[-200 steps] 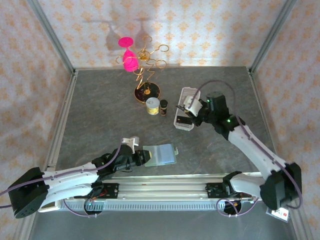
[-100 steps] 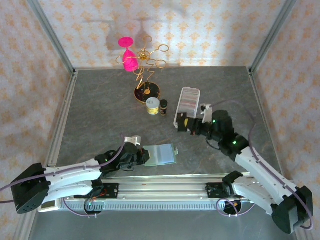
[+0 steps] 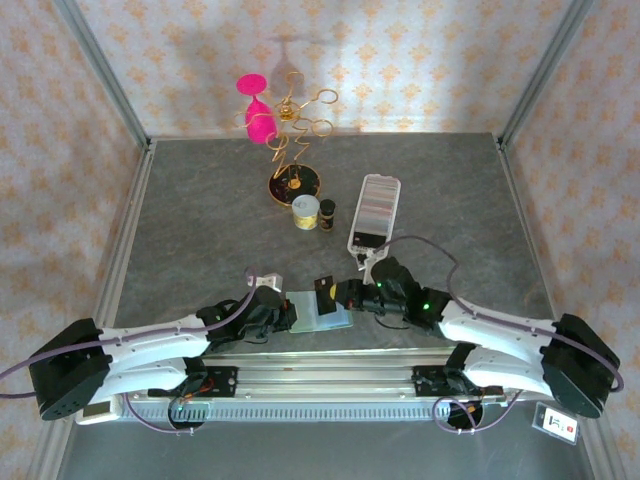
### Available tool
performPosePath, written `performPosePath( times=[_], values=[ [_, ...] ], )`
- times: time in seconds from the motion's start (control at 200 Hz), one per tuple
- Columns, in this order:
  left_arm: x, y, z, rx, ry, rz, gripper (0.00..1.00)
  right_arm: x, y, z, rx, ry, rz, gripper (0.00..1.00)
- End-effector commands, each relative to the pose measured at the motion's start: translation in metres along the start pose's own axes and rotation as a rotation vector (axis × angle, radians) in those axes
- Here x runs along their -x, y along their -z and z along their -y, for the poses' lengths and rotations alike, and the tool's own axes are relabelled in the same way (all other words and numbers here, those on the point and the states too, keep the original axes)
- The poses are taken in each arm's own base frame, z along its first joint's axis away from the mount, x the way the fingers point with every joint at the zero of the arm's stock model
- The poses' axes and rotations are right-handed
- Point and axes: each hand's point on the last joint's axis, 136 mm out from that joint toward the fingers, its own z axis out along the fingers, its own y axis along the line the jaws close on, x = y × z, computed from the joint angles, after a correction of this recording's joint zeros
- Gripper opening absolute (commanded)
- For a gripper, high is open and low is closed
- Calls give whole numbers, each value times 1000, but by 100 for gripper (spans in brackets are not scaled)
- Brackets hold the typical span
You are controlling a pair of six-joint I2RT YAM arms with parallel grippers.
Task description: Put the credit cards into the card holder
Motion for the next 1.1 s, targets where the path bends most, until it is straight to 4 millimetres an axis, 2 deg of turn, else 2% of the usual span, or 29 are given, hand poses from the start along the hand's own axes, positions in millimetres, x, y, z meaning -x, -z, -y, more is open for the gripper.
performPosePath(
  times=[0.0,0.11,0.245,0.38,0.43,0.606,0.786,1.091],
  values=[
    [-4,-5,1,-5,-11,-16,0,4,-5,2,11,-48,70,0],
    [-5,-8,-3,24,-17,-22,0,0,-8,12,-20,-61,74,0],
    [-9,-9,-21,93,-25,-22,0,-2,-13,17,-35,-76,77,0],
    [-15,-10,-30,98,-17,-35,0,-5,-17,16,-44,-76,73,0],
    [-17,-11,-32,97,-10,-38,0,-8,-22,22,-67,-81,65,0],
    [-19,-12,-34,87,-2,-38,0,-7,-25,32,-109,-82,83,0],
    [-20,-13,-34,86,-1,-42,0,-7,-30,29,-79,-95,83,0],
    [-22,-12,-35,83,-1,-45,0,-14,-37,39,-105,-96,59,0]
  ],
)
